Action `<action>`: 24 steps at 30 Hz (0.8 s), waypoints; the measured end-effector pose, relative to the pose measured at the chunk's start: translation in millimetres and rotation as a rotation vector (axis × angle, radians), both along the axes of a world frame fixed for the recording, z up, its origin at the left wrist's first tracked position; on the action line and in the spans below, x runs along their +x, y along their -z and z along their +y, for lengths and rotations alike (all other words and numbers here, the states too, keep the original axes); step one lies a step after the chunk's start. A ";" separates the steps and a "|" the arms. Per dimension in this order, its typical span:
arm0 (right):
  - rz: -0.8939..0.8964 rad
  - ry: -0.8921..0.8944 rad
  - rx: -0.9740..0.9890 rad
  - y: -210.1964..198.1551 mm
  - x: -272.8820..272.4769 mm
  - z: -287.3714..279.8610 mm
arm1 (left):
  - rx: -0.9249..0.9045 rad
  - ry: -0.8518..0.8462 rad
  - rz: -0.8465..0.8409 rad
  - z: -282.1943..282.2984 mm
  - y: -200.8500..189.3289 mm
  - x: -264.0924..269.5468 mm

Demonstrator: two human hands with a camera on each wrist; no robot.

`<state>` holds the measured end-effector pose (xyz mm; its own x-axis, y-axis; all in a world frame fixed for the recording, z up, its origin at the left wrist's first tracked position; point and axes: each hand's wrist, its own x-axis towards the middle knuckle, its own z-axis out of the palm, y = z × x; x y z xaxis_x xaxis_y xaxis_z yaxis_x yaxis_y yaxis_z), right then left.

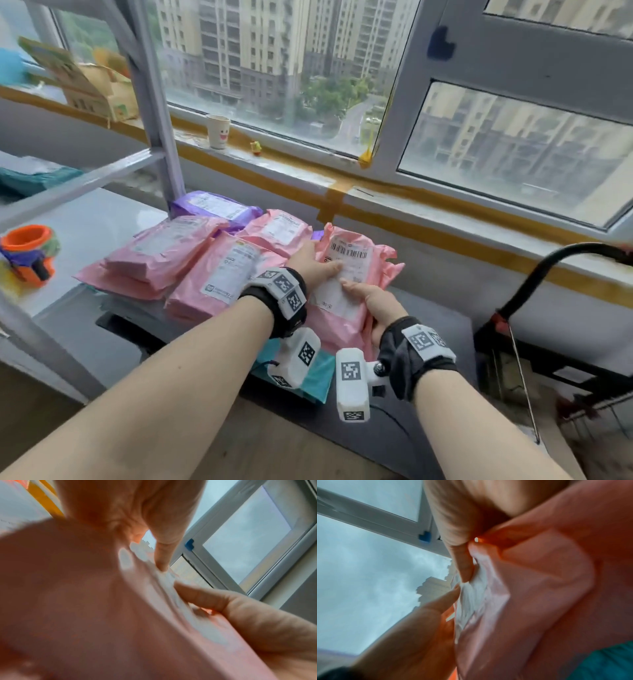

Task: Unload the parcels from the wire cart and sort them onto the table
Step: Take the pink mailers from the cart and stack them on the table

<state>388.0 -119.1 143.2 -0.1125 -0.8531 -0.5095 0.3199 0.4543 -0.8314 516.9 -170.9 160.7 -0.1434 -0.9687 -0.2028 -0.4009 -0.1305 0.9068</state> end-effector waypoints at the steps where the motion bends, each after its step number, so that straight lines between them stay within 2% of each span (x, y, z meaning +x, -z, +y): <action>1: 0.002 0.038 0.040 8.2 -0.7 -3.1 | -0.006 0.023 -0.075 -5.1 5.1 1.0; 6: -0.020 0.090 0.183 39.8 -2.7 -22.0 | -0.073 -0.037 -0.252 -31.7 19.0 22.2; 9: 0.053 0.057 0.252 59.1 7.8 -33.2 | -0.074 -0.042 -0.309 -36.4 25.0 31.2; 12: 0.101 -0.013 0.302 68.9 15.5 -39.2 | -0.086 0.008 -0.362 -36.3 28.7 29.1; 15: 0.096 -0.149 0.338 73.2 16.2 -42.9 | -0.064 0.012 -0.333 -40.0 34.2 24.7; 18: 0.319 -0.309 0.329 79.9 6.4 -46.0 | -0.049 0.008 -0.355 -42.8 38.8 19.7; 21: 0.373 -0.424 0.339 81.8 2.6 -44.4 | -0.004 0.034 -0.380 -43.0 42.7 15.3; 24: 0.392 -0.391 0.328 84.8 5.6 -45.4 | 0.034 0.092 -0.434 -39.5 44.7 11.7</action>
